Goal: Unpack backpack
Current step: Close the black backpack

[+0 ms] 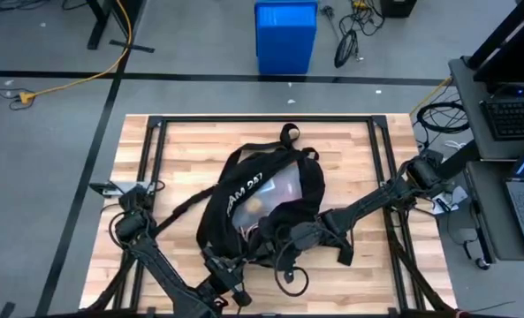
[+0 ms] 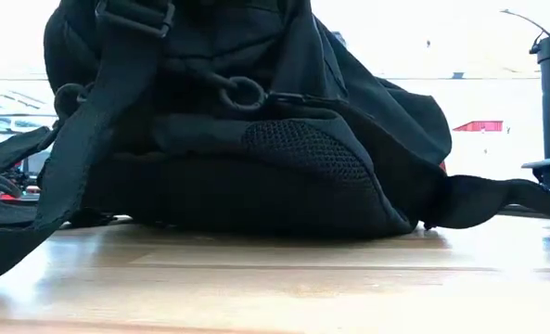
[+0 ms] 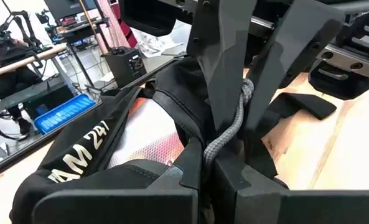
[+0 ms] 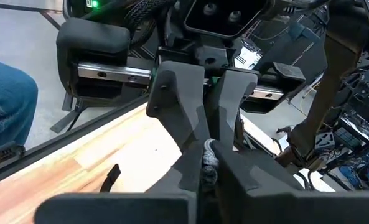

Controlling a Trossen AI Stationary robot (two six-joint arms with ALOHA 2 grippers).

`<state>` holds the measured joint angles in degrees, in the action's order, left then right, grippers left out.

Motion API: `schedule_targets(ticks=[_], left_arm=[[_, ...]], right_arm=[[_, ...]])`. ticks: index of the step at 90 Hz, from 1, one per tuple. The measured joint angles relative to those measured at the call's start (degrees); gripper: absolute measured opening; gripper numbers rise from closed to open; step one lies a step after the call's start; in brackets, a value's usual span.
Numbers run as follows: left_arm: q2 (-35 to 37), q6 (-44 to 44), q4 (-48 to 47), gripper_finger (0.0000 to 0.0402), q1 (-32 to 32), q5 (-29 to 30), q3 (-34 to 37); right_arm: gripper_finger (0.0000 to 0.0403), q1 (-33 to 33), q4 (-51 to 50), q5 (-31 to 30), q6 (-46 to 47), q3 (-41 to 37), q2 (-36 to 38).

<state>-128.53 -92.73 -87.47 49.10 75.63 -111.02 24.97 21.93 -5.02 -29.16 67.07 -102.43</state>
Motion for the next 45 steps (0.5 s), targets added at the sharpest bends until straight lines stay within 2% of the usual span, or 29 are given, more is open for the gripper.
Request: schedule_targets(ticks=[13,26,33,45], left_arm=[[0.0,0.0,0.0,0.0000,0.0,-0.5,0.0],[0.0,3.2,2.1,0.0008,0.0,-4.7,0.0],[0.0,5.2,3.4,0.0033,0.0,-5.3,0.0],[0.0,5.4,3.6,0.0099,0.2,-5.6,0.0]], right_arm=[[0.0006,0.0,0.0,0.0,1.1,0.0,0.0],[0.0003,-0.7,-0.2,-0.8,1.5,0.0,0.0],[0.0003,-1.1,-0.3,-1.1,1.7,0.0,0.0],[0.0002,-1.8,-0.9,-1.1,2.6,0.0,0.1]])
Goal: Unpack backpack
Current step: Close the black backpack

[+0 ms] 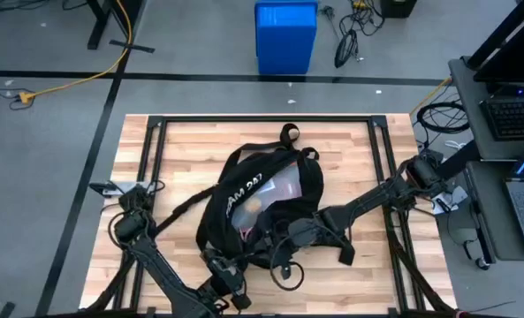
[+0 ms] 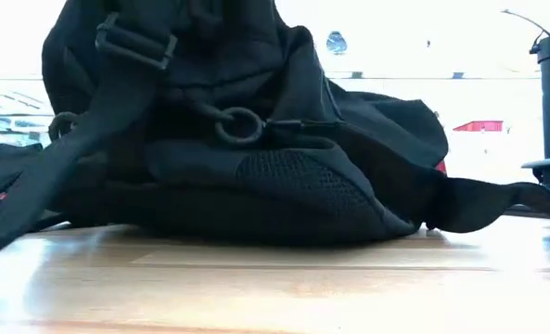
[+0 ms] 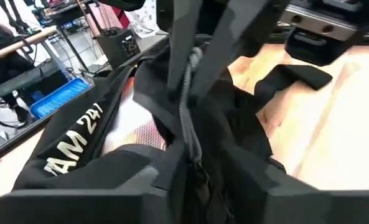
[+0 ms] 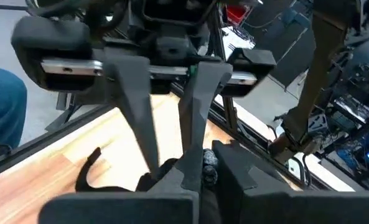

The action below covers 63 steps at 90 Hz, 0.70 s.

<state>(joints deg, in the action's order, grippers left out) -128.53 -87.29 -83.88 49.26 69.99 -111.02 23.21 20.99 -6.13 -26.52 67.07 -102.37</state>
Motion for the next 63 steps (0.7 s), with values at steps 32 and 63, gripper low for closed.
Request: schedule_targets(ticks=[32,63], left_arm=[[0.2,-0.5,1.2,0.0240,0.5,-7.9,-5.0],[-0.3,-8.9,6.9,0.0264,-0.2,-28.4,-6.8]], right_arm=[[0.0001,-2.3,-1.3,-0.1,0.3,0.0,0.0],[0.0000,-3.0,-2.4,0.0,-0.9,0.0,0.0]])
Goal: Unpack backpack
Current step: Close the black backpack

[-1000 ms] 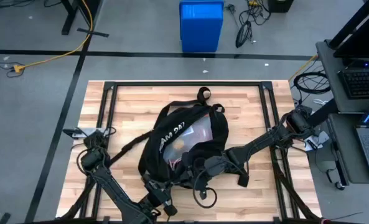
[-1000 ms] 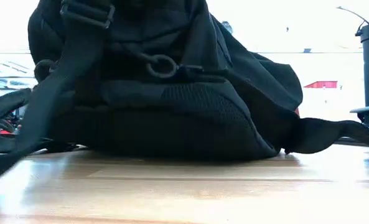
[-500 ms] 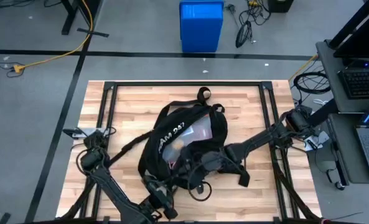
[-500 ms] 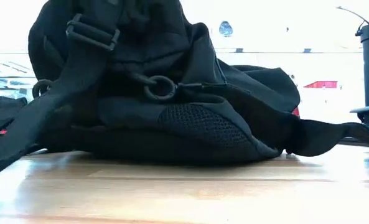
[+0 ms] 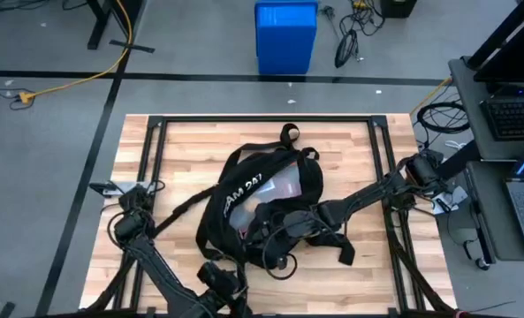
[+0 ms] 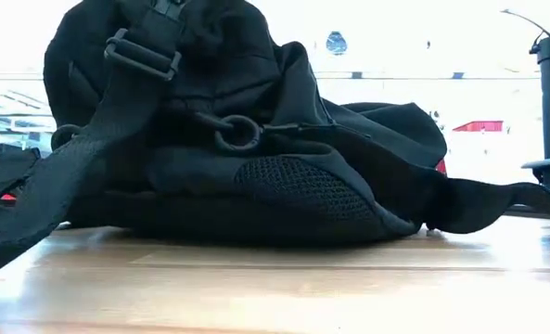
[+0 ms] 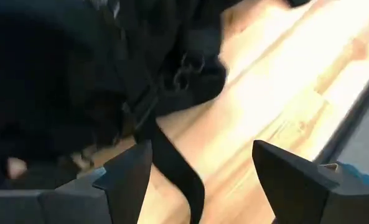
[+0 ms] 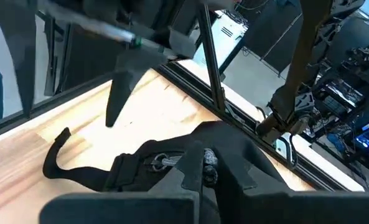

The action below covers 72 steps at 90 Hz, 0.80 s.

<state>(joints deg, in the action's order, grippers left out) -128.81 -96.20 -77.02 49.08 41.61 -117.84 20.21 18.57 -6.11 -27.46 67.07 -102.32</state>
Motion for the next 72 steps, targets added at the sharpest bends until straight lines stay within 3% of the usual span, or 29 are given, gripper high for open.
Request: schedule_targets(ticks=[16,40,72], left_arm=[[-2.2,-7.9,-5.1,0.0254,-0.9,0.0,0.0],[-7.1,-8.5,-10.7,0.0253,-3.5,0.0,0.0],[-7.7,-6.7,-10.5,0.0249,-7.1,3.5,0.0]], right_arm=[[0.0000,0.0,-0.2,0.2,-0.2,0.0,0.0],[0.0000,0.0,-0.3,0.2,0.0,0.0,0.0],[0.0000,0.0,-0.3,0.3,1.3,0.0,0.1]])
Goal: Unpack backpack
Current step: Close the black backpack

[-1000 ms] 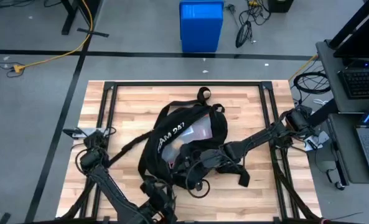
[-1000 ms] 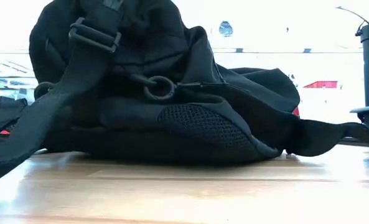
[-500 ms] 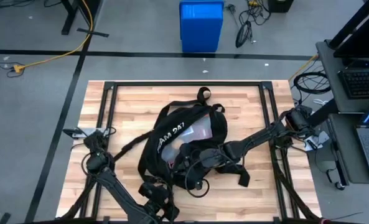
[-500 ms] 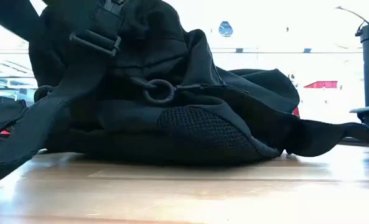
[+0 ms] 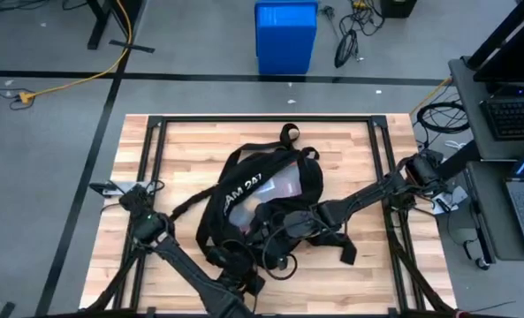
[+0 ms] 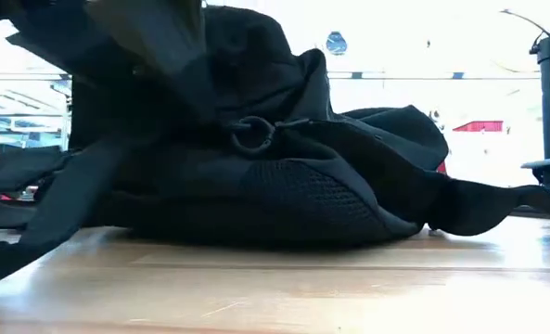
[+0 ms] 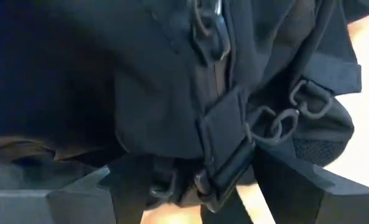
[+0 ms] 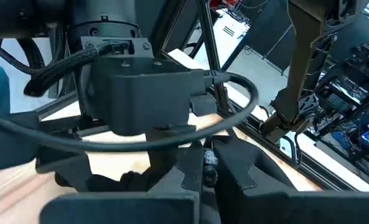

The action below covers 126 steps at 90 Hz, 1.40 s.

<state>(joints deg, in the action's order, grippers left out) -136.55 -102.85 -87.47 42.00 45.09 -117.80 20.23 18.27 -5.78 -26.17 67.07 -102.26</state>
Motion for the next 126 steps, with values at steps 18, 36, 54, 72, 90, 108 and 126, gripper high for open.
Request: schedule_targets(ticks=[18,36,54,72,90,108,126], left_arm=[[0.0,3.4,-0.6,0.0143,-0.4,0.1,0.0],[0.0,5.8,-0.7,0.0016,-0.4,-0.4,0.0],[0.0,5.2,-0.5,0.0011,1.3,-7.4,0.0],[0.0,-3.5,-2.8,0.0005,5.8,-8.1,0.0],[0.1,-7.8,-2.7,0.0004,8.6,-7.9,0.0],[0.1,-7.8,-1.9,0.0003,10.1,-8.7,0.0],[0.1,-8.6,-1.8,0.0003,12.5,-13.8,0.0]], right_arm=[[0.0000,0.0,-1.0,0.0,0.0,0.0,0.0],[0.0000,0.0,-2.4,0.0,-0.4,0.0,0.0],[0.0000,0.0,-6.3,0.0,-2.3,0.0,0.0],[0.0000,-0.6,-13.6,0.8,-1.1,0.0,1.5],[0.0000,-1.7,-17.1,0.8,1.3,0.0,2.9],[0.0000,-4.6,-17.6,0.3,-1.5,0.0,4.3],[0.0000,-10.2,-21.6,0.2,-3.5,0.0,6.7]])
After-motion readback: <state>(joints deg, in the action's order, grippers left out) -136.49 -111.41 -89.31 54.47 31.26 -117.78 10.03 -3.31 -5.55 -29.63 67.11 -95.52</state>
